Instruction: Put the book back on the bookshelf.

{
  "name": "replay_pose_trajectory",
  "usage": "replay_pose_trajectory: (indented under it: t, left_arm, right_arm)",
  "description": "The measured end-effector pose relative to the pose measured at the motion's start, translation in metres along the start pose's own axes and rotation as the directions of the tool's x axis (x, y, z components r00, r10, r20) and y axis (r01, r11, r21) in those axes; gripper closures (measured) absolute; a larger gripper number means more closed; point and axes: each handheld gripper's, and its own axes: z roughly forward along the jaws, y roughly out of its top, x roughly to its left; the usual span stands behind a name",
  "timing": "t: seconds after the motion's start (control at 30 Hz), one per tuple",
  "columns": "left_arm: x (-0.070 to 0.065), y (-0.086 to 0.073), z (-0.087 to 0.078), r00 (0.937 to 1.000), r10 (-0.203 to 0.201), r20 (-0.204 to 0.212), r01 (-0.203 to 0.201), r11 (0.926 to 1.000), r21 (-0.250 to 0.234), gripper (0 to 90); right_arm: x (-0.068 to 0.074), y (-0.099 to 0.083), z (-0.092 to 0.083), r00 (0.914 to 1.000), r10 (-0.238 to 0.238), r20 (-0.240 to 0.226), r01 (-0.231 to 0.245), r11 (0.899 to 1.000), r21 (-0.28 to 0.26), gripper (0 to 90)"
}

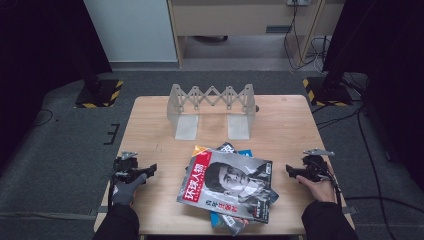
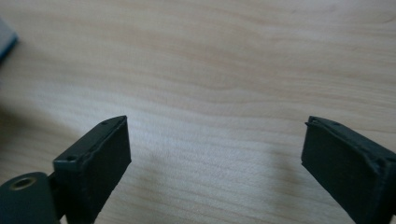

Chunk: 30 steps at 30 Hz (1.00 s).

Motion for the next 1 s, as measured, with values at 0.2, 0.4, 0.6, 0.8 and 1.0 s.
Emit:
replay_pose_trajectory:
  t: [0.2, 0.4, 0.6, 0.8, 1.0]
  left_arm:
    - [-0.016, 0.004, -0.012, 0.9988, 0.022, 0.043, -0.022, 0.9996, -0.017, 19.1]
    - [-0.031, 0.007, -0.025, 0.9935, 0.038, 0.107, -0.033, 0.9981, -0.053, 19.5]
    - [-0.041, 0.009, -0.037, 0.9844, 0.030, 0.173, -0.016, 0.9965, -0.082, 19.6]
    - [-0.053, 0.008, -0.043, 0.9748, 0.057, 0.215, -0.038, 0.9950, -0.092, 19.5]
    - [-0.063, 0.004, -0.044, 0.9672, 0.083, 0.240, -0.070, 0.9955, -0.064, 21.3]
  right_arm:
    - [0.000, 0.006, -0.018, 0.9960, 0.088, -0.013, -0.089, 0.994, -0.057, 11.2]
    - [0.011, 0.014, -0.038, 0.9904, 0.119, -0.071, -0.127, 0.985, -0.119, 11.3]
    - [0.023, 0.017, -0.045, 0.9891, 0.104, -0.105, -0.116, 0.986, -0.122, 10.9]
    - [0.038, 0.022, -0.056, 0.9858, 0.091, -0.141, -0.113, 0.982, -0.154, 9.0]
    - [0.053, 0.024, -0.062, 0.9864, 0.061, -0.153, -0.086, 0.984, -0.159, 8.0]
